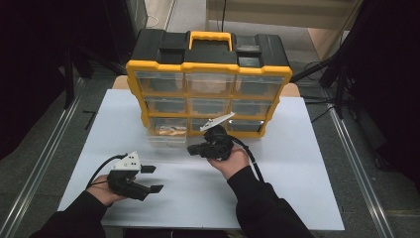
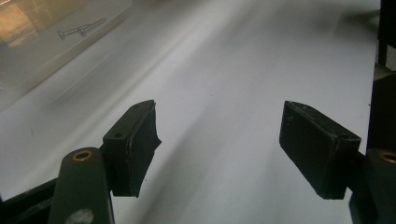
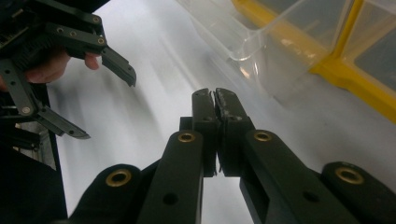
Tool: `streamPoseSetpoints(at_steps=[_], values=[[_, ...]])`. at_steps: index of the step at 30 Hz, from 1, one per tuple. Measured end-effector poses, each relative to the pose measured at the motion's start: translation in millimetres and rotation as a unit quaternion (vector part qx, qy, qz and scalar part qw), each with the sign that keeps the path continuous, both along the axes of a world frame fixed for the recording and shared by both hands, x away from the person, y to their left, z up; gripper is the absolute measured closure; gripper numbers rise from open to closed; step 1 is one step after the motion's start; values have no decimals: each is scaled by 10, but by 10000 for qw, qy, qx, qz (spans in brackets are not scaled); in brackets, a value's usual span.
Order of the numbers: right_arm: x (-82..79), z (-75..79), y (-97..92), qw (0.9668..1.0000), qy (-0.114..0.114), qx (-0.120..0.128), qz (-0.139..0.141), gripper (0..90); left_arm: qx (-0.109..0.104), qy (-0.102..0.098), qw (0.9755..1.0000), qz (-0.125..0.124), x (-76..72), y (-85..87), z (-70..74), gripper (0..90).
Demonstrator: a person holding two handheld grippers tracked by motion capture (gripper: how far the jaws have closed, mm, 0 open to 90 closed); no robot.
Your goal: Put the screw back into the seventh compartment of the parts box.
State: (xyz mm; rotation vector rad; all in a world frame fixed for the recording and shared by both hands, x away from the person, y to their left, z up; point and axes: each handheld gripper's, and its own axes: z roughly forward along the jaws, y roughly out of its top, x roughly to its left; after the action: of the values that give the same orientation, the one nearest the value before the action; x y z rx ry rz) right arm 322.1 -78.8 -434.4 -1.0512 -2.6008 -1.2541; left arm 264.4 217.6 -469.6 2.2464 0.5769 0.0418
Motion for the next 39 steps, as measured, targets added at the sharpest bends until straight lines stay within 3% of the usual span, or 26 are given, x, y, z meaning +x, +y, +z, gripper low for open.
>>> streamPoseSetpoints(at_steps=[27,39], values=[[66,380,90,9999,-112,37,18,891,-22,-23,10000,50,10,16,-4,276],[150,481,143,9999,-121,62,-6,891,-29,-29,10000,73,12,20,1,276]])
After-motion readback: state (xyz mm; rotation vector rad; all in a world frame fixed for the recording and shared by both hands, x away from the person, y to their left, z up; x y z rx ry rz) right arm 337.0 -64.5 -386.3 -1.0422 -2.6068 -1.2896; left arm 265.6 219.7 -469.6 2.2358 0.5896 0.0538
